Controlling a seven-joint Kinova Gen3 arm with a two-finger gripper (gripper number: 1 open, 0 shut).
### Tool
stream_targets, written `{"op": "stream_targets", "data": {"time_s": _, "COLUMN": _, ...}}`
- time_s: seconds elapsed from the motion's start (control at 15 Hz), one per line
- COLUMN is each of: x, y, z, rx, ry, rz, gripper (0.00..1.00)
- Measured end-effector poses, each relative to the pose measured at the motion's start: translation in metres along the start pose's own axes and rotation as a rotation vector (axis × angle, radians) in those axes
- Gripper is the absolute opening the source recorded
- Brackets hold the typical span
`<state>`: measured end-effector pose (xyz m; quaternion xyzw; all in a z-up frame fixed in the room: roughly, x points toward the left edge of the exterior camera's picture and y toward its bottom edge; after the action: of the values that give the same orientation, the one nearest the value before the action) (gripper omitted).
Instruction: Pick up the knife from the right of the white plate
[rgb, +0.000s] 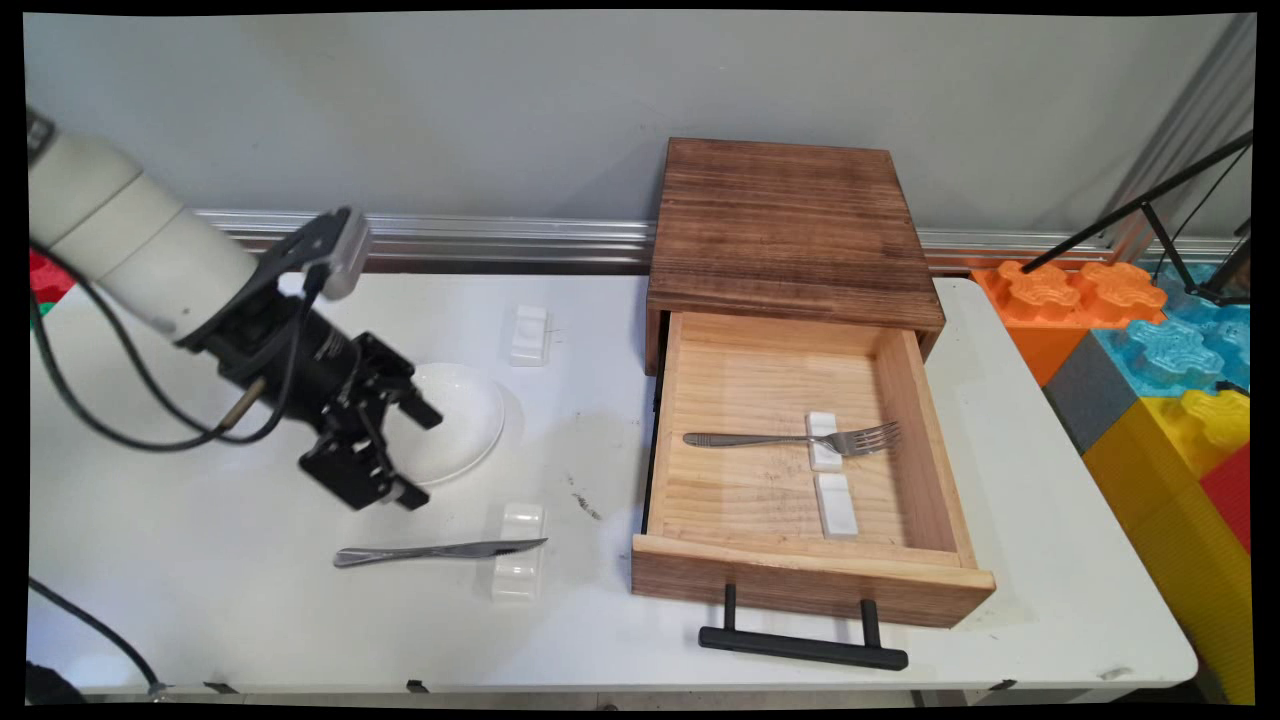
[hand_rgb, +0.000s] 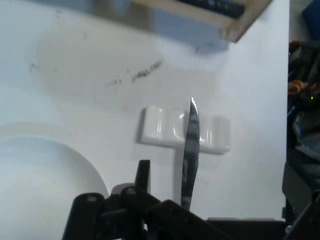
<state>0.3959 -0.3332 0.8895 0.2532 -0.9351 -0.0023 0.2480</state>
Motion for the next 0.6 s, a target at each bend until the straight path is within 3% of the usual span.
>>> {"op": "stream_targets", "data": {"time_s": 0.27, "x": -0.025, "y": 0.0, "z": 0.015, "rx": -0.001, "ry": -0.018, "rz": 0.034, "gripper": 1.0}}
{"op": "stream_targets", "data": {"time_s": 0.6, "x": -0.039, "y": -0.001, "z": 0.033, "rx": -0.001, "ry": -0.045, "rz": 0.064, "gripper": 1.0}}
